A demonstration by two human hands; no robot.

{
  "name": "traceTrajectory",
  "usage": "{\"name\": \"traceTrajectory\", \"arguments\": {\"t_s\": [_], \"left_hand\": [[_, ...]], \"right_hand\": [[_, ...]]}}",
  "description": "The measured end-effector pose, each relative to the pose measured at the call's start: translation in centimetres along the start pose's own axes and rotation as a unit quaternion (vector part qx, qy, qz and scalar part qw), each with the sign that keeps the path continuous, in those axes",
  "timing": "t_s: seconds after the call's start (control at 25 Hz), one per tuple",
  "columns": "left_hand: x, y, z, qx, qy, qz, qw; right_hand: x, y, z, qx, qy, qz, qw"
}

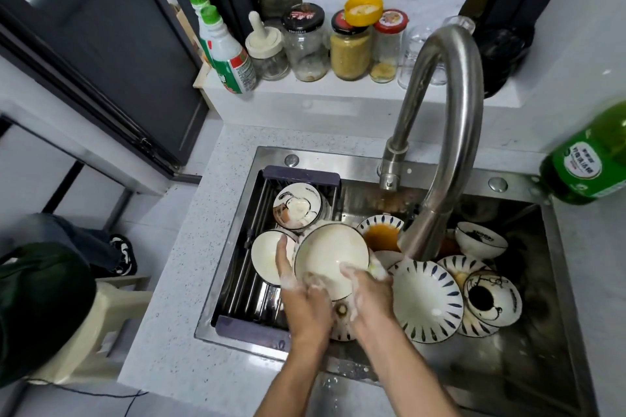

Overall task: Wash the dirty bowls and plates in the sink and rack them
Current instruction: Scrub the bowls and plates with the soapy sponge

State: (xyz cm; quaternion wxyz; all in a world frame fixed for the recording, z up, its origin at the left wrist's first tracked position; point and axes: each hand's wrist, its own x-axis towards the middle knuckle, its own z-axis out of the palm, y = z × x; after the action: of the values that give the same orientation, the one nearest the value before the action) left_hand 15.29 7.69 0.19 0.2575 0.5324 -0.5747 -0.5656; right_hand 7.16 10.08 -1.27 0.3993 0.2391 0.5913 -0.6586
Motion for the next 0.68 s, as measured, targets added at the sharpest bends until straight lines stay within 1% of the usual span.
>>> {"name": "traceTrajectory", "arguments": {"t_s": [0.04,0.08,0.12,0.16,0.2,0.24,0.28,0.36,0.4,0.44,0.48,0.52,0.56,0.6,0.64,0.68], "left_hand": [[1.5,0.0,-0.5,0.040,-0.017,-0.025,0.999],[3.0,0.5,-0.9,0.117,-0.055,-0.035,0.991],[3.7,0.9,-1.1,0.169,-0.071,-0.029,0.983],[3.8,0.6,-1.3,0.198,-0.057,0.001,0.979],[3.6,-0.1,-1.2,0.176,-0.011,0.025,0.984],[3.0,-0.2,-1.2,0.156,0.010,0.013,0.988],[2.5,-0.8,-1.4,0.144,0.002,-0.014,0.989],[2.5,-1.1,-1.9,0.203,-0.081,-0.036,0.975],[2.9,-1.2,-2.0,0.223,-0.082,-0.030,0.971],[3.1,-0.8,-2.0,0.211,-0.045,-0.030,0.976],[2.9,-0.4,-1.8,0.166,-0.003,-0.032,0.986],[2.1,-0.2,-1.6,0.131,0.023,-0.056,0.990],[1.1,-0.5,-1.5,0.121,0.024,-0.080,0.989],[0.6,-0.7,-1.7,0.133,0.006,-0.092,0.987],[0.4,-0.9,-2.1,0.159,-0.023,-0.086,0.983],[1.1,-0.9,-2.9,0.179,-0.031,-0.066,0.981]], "right_hand": [[0.5,-1.0,0.0,-0.003,0.008,0.021,1.000],[0.9,-1.6,0.1,0.019,0.017,0.028,0.999],[1.3,-1.6,-0.1,0.048,0.006,0.038,0.998],[1.7,-1.1,-0.2,0.073,-0.012,0.037,0.997],[1.5,-0.9,0.0,0.064,-0.009,0.040,0.997],[1.2,-0.5,0.0,0.062,0.001,0.062,0.996],[1.5,0.0,-0.2,0.054,0.012,0.075,0.996],[2.0,0.2,0.0,0.062,-0.037,0.048,0.996],[2.1,0.2,-0.1,0.045,-0.053,0.038,0.997],[2.0,0.4,-0.1,0.035,-0.048,0.020,0.998],[1.9,0.7,-0.2,0.016,-0.029,-0.010,0.999],[1.6,1.0,-0.2,0.001,-0.009,-0.019,1.000],[1.4,1.1,0.1,-0.052,-0.003,-0.040,0.998],[1.6,1.0,0.5,-0.096,-0.021,-0.061,0.993],[1.9,1.0,0.4,-0.128,-0.041,-0.092,0.987],[1.9,0.9,0.7,-0.144,-0.041,-0.106,0.983]]}}
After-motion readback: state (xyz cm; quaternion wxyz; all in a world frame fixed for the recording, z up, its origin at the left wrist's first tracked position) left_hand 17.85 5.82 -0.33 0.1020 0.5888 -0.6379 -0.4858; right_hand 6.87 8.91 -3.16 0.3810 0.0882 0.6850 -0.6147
